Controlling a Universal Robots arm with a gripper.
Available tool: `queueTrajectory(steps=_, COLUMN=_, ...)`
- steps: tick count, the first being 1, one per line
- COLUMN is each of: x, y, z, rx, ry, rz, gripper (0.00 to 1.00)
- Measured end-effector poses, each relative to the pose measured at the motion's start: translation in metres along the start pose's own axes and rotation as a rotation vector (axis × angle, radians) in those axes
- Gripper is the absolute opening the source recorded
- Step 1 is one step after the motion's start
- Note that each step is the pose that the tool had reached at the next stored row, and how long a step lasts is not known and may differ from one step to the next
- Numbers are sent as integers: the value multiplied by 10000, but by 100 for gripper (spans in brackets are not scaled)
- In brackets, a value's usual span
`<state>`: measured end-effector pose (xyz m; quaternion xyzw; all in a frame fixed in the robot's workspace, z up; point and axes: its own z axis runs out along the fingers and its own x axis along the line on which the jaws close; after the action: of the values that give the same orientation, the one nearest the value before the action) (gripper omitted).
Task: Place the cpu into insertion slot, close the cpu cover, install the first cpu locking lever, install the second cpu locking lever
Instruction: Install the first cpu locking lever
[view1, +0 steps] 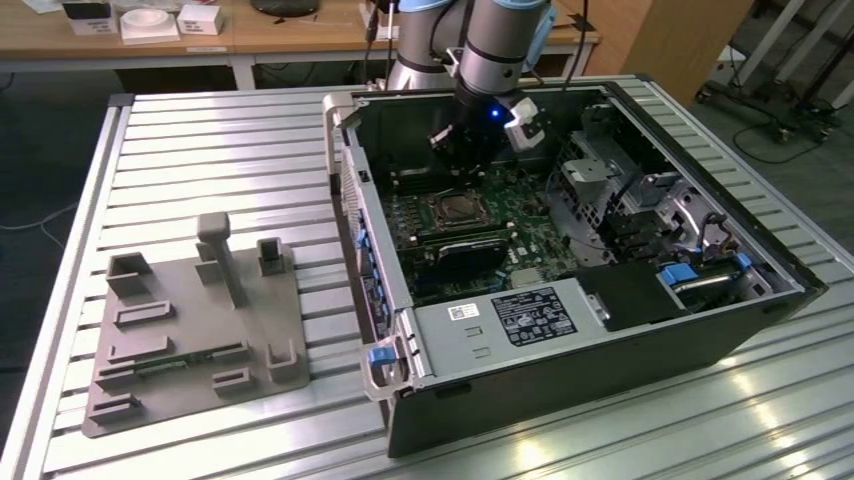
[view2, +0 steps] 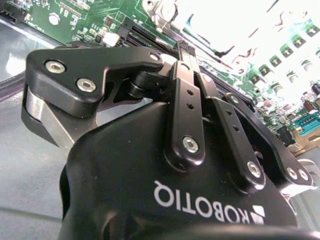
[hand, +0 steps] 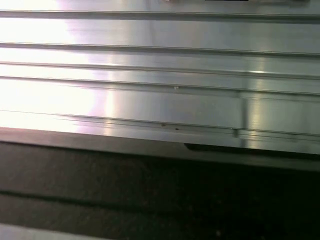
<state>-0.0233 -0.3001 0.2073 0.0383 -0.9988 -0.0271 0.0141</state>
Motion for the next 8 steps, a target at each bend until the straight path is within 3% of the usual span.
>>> queueTrajectory(steps=4, x=6, y=2, z=0, rx=0, ry=0, rz=1, gripper=11)
queueTrajectory(steps=8, x=81, y=8, z=3, rx=-2, ry=0, rz=-1, gripper=11)
